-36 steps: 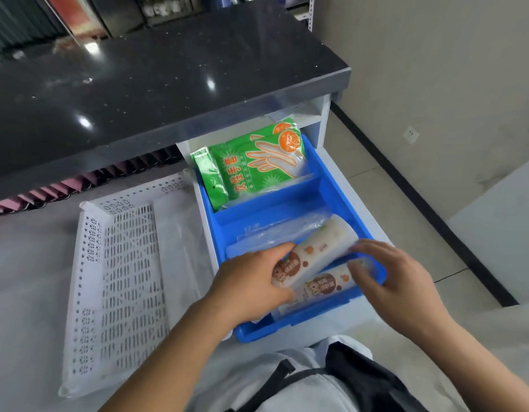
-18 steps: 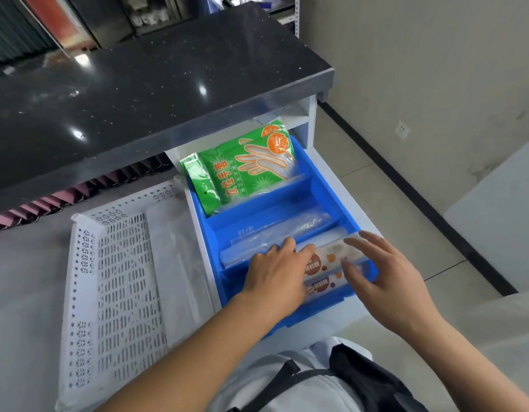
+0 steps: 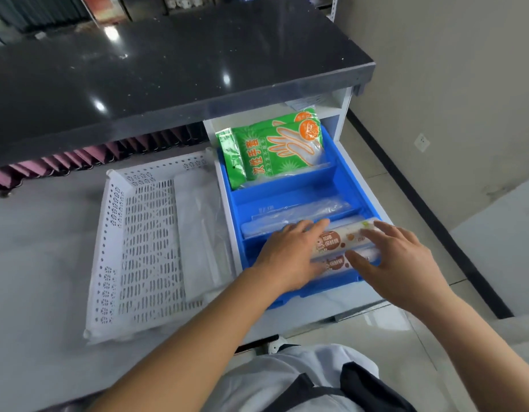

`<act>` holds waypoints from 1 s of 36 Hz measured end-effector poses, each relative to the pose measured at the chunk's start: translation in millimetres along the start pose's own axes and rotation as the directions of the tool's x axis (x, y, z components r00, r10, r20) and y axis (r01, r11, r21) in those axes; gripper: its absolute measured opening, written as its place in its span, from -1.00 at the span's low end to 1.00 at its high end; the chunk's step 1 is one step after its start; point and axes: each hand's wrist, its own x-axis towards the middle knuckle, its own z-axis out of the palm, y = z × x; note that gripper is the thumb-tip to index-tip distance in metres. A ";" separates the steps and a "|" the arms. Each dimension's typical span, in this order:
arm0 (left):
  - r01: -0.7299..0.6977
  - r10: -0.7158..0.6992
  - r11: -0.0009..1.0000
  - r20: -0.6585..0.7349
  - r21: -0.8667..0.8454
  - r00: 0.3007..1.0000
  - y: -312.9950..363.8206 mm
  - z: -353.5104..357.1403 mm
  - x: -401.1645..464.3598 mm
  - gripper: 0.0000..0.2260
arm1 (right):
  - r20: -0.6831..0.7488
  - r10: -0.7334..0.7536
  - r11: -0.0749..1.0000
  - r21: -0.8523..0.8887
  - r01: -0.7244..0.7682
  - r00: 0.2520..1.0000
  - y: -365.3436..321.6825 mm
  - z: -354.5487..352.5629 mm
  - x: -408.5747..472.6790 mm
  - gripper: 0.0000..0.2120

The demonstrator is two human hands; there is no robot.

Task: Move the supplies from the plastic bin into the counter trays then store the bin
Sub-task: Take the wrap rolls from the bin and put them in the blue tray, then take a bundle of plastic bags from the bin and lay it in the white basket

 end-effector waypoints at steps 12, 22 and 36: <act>0.273 -0.530 0.794 -0.398 -0.544 0.749 -106.4 -31.5 -244.1 -0.43 | 0.090 -0.467 0.884 0.089 0.460 0.880 -135.0 34.4 -84.7 -0.46; 0.610 -0.903 0.424 -0.264 -0.670 0.337 -132.8 53.3 -500.8 -0.36 | 0.397 -0.763 0.599 0.138 0.789 0.510 -295.1 139.0 -197.2 -0.46; 0.477 -0.994 -0.066 0.016 -0.876 -0.108 -108.3 159.1 -678.4 -0.33 | 0.565 -0.807 0.320 0.172 0.932 0.173 -412.5 220.3 -290.4 -0.56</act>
